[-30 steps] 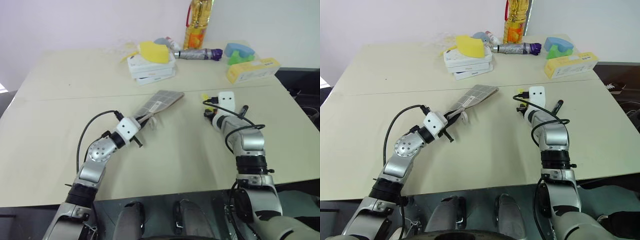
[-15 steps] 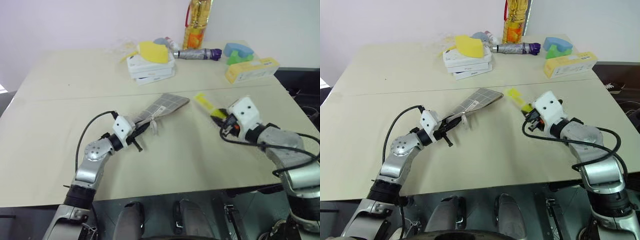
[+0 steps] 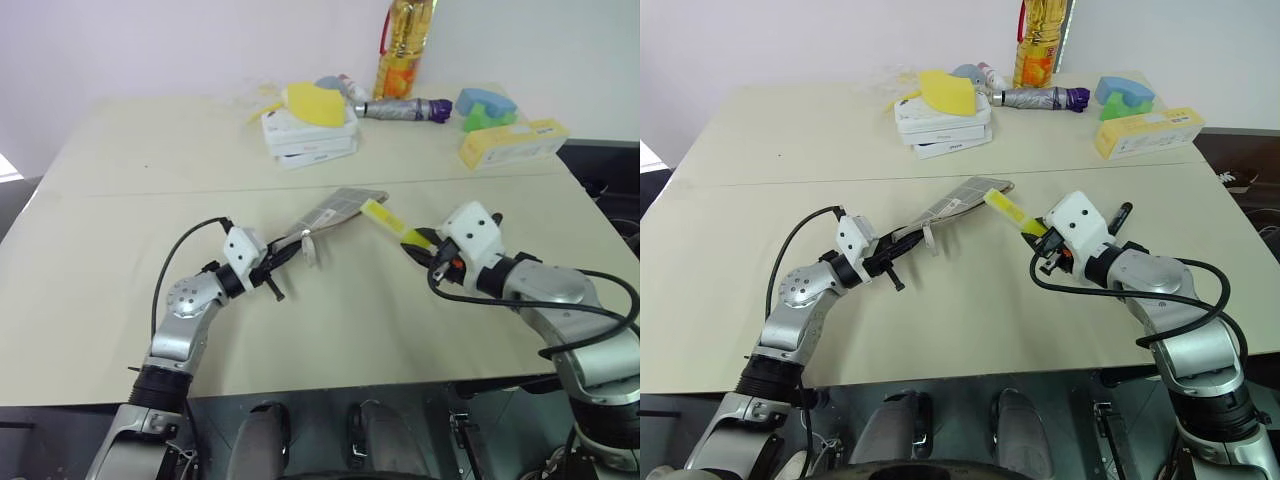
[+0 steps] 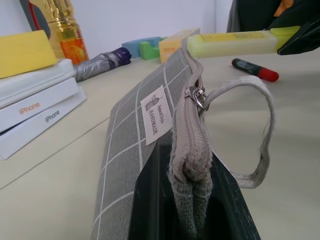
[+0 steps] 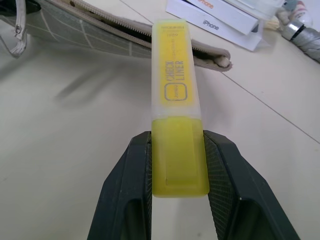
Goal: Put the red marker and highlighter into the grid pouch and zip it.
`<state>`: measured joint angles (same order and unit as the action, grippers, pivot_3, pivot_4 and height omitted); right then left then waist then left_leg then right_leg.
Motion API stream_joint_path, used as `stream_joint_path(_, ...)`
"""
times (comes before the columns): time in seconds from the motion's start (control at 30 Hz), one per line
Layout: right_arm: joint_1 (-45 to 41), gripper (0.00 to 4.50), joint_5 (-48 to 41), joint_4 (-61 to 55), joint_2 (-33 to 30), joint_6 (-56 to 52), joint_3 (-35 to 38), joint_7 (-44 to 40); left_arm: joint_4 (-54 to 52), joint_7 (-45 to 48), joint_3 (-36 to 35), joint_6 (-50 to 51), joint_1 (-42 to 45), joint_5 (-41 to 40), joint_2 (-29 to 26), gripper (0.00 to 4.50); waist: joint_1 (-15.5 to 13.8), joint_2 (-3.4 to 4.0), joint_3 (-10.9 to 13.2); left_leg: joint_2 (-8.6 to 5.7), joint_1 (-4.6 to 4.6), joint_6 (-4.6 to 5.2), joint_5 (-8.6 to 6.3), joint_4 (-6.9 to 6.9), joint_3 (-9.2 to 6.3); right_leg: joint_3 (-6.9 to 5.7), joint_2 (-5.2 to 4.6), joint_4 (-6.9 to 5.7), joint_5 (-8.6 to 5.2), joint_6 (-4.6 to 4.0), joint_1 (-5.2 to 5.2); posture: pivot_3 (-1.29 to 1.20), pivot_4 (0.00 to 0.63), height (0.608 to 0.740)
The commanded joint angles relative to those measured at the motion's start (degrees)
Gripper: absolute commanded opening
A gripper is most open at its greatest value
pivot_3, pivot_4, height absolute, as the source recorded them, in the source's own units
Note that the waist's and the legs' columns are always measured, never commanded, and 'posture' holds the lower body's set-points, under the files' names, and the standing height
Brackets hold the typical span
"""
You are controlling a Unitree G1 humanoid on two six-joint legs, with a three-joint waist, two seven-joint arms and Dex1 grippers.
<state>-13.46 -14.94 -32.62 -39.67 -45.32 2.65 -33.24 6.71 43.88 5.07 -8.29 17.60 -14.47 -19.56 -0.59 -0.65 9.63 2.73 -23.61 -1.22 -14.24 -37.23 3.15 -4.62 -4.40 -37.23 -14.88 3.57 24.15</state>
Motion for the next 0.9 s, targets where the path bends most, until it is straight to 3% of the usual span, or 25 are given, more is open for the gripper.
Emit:
stream_joint_path(0.03,-0.2,0.88,-0.3,-1.3,-0.6,0.4,0.6,0.0,-0.7,-0.2,-1.3,-1.1,-0.1,-0.5,0.4,0.0,-0.1,0.0,0.0,0.0,0.0,0.0,0.0,0.0,0.0,0.0,0.0,0.0,0.0,0.0,0.0,0.0,0.15,0.74)
stream_joint_path(0.73,-0.7,0.88,-0.4,-1.5,-0.7,-0.6,-0.3,-0.3,-5.5,1.3,-0.1,2.2,0.2,-0.8,0.1,0.0,-0.1,0.0,0.0,-0.01,0.0,0.0,0.0,0.0,0.01,0.0,-0.01,0.0,0.0,0.0,-0.01,0.0,0.15,0.74)
stream_joint_path(0.9,-0.9,0.88,0.2,-3.0,-3.6,-0.3,-1.8,-2.3,-6.6,4.0,0.7,1.9,0.3,-0.8,-1.1,0.0,-0.1,0.0,0.0,-0.01,0.0,0.0,0.0,-0.01,0.0,0.0,0.0,0.0,0.0,0.0,-0.01,0.0,0.15,0.74)
